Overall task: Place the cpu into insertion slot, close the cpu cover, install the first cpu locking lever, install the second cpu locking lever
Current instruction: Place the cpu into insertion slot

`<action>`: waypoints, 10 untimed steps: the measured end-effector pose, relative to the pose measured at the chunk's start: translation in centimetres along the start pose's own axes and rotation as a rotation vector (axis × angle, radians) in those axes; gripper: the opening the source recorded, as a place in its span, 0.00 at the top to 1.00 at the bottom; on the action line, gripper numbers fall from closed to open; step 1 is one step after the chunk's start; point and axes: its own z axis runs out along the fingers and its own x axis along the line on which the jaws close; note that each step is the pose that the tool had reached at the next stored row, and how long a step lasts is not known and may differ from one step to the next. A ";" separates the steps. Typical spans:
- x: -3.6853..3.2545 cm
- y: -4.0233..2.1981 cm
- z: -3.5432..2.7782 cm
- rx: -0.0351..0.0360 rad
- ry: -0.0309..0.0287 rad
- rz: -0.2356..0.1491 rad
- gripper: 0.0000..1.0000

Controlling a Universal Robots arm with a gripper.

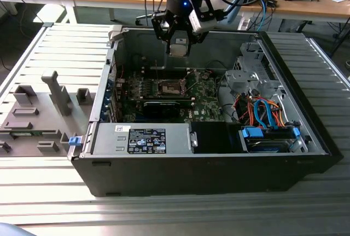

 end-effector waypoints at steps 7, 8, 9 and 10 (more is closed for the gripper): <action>0.00 0.00 0.00 -0.0001 -0.0006 0.007 0.46; 0.00 0.00 0.00 -0.0001 -0.0006 0.007 0.46; 0.00 0.00 0.00 -0.0001 -0.0007 0.008 0.46; 0.00 0.00 0.00 -0.0001 -0.0007 0.008 0.46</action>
